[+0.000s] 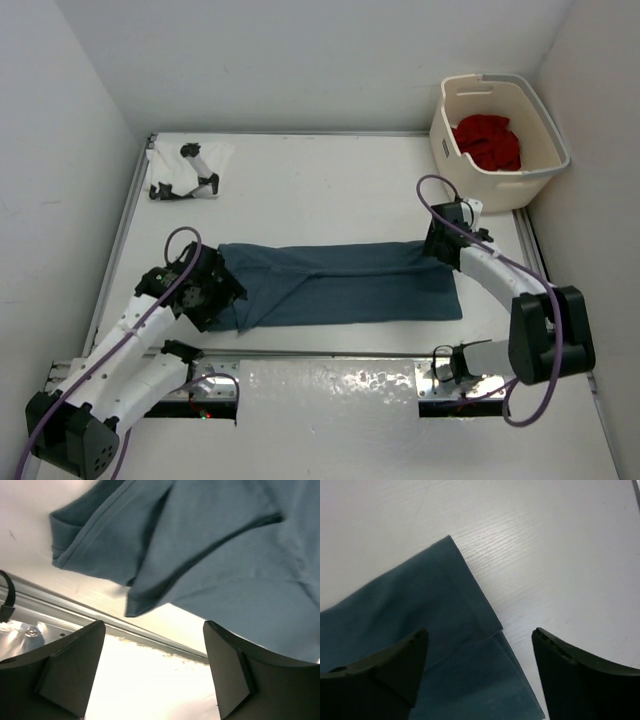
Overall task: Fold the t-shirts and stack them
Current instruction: Fold the other side of the tshirt into a rectangle, then rotate the tshirt 90 degrees
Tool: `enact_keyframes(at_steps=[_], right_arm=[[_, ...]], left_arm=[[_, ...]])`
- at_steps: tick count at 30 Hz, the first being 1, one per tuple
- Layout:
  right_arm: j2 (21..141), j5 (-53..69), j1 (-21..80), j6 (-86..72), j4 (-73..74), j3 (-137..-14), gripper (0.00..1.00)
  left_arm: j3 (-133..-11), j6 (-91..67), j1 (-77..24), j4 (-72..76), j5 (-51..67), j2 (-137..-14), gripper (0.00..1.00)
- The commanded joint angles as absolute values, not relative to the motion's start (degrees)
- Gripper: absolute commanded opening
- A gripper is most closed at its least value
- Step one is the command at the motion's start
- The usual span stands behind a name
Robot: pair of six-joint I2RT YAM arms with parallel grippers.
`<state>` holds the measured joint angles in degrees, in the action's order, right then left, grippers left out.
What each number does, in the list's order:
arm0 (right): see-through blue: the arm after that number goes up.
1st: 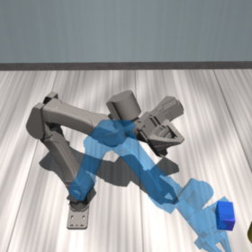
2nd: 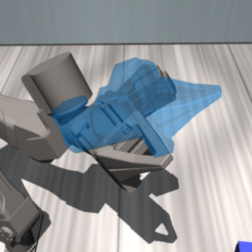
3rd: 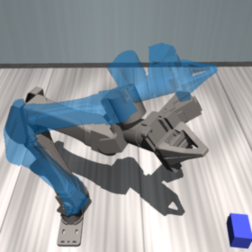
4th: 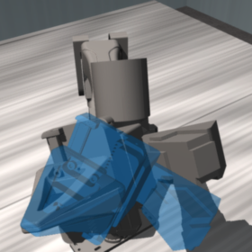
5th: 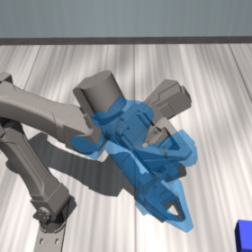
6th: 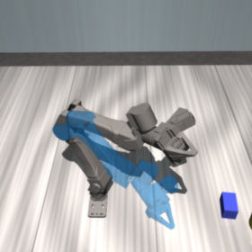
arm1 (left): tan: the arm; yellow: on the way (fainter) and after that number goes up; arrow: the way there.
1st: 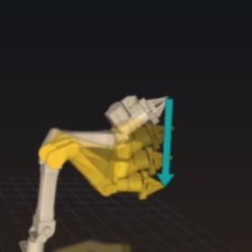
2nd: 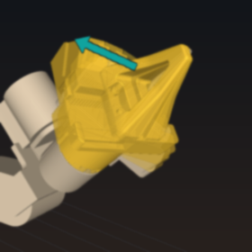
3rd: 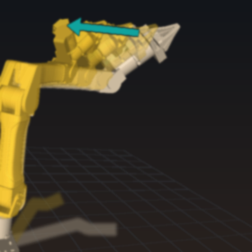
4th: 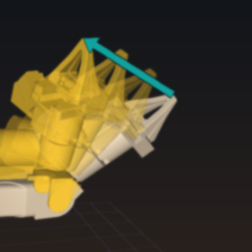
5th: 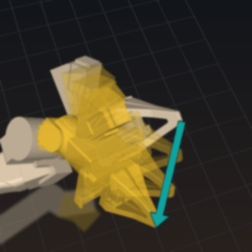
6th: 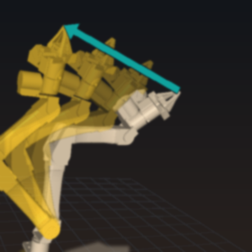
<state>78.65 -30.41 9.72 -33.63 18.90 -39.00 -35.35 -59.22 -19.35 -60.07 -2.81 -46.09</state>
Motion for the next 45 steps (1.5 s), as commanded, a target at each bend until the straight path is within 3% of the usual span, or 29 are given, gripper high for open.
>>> enact_keyframes(at_steps=[1, 2, 11, 17, 24, 27, 30, 34, 37, 41, 45], right_arm=[[73.66, -29.62, 9.49, -32.08, 19.07, -40.08, 0.84], [72.61, -28.23, 9.49, -31.12, 18.99, -40.60, 0.99], [77.51, -8.99, 9.67, -23.91, 8.19, -41.48, 0.99], [87.09, -3.08, 9.67, -26.10, 6.76, -43.86, 0.99], [89.12, 1.04, 9.76, -30.67, 6.24, -35.69, 0.99], [86.41, 2.54, 10.72, -32.16, 6.68, -30.62, 0.99], [82.97, 6.75, 15.01, -32.26, 7.28, -27.17, 0.99], [80.43, 8.97, 21.42, -33.74, 11.15, -26.98, 0.99], [78.93, 14.48, 24.16, -36.64, 10.73, -26.37, 0.99], [79.01, 16.00, 29.08, -39.89, 5.22, -24.79, 0.99], [85.76, 20.99, 35.66, -41.22, -2.61, -25.57, 0.99]], left_arm=[[-39.90, -58.97, -20.04, -60.74, -3.61, -47.98, 0.79], [-40.60, -58.45, -20.21, -56.99, -2.12, -49.73, 0.80], [-45.26, -52.57, -21.62, -25.36, -5.62, -69.15, 0.99], [-51.57, -48.70, -19.07, -18.64, -3.09, -89.97, 1.00], [-58.61, -46.50, -18.81, -16.52, 2.46, -110.73, 1.00], [-67.91, -43.61, -18.81, -17.66, 0.09, -118.00, 1.00], [-84.33, -40.10, -18.90, -20.99, -1.32, -128.44, 1.00], [-115.03, -36.57, -19.25, -24.60, -1.05, -142.79, 1.00], [-128.71, -35.86, -19.25, -21.12, -0.27, -151.51, 1.00], [-128.23, -40.15, -19.16, -2.76, 5.62, -157.48, 1.00], [-139.11, -44.99, -19.25, 1.56, 9.30, -165.14, 1.00]])
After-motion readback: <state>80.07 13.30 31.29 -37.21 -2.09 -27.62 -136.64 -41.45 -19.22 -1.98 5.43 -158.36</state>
